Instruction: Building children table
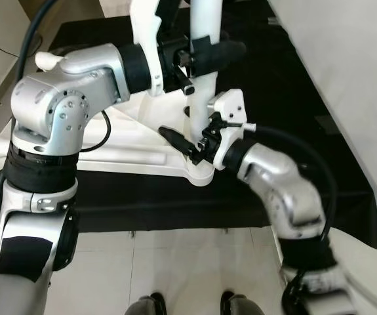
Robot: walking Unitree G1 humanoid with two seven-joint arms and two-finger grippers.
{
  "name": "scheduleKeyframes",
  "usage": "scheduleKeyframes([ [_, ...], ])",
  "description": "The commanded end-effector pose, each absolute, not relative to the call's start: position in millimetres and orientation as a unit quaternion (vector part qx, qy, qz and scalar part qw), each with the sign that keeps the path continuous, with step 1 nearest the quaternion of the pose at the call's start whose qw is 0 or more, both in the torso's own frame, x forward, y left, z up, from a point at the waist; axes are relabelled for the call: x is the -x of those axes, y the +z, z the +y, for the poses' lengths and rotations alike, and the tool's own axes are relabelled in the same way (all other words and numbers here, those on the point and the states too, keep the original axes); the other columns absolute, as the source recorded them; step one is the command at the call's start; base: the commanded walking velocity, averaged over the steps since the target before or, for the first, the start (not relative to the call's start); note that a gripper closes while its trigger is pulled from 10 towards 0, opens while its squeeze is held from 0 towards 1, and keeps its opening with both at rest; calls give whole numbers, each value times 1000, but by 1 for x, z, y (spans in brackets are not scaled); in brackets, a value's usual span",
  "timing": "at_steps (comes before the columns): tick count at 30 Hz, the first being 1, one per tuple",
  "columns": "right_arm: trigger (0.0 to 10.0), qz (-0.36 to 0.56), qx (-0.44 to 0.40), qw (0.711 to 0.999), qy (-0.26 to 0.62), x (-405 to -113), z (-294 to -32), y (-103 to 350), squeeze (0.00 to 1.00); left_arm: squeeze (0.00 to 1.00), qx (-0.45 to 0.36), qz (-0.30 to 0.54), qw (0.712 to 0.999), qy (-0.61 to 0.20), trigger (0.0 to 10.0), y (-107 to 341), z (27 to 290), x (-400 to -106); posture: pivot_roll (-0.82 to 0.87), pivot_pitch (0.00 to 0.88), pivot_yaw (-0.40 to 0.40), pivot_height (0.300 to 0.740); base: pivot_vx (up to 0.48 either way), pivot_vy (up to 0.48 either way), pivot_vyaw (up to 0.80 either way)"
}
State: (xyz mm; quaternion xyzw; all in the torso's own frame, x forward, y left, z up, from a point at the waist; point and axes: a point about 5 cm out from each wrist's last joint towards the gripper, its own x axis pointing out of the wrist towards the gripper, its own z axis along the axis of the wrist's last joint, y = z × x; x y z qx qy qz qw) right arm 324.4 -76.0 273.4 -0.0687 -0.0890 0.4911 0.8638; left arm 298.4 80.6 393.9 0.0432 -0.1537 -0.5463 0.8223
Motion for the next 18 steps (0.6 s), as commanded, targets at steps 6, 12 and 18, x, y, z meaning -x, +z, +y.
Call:
scheduleKeyframes([
  [6,10000,-50,123,767,628,-335,-65,274,0,0,-41,-133,801,-583,0,387,68,-293,6,244,76,740,0,0,0],
  [12,510,-27,113,725,679,-345,-59,275,0,0,-40,-133,798,-586,0,387,68,-291,9,246,80,740,0,0,0],
  [18,0,-25,116,692,712,-348,-59,277,0,0,-42,-134,798,-586,0,387,67,-291,10,244,77,740,0,0,0],
])
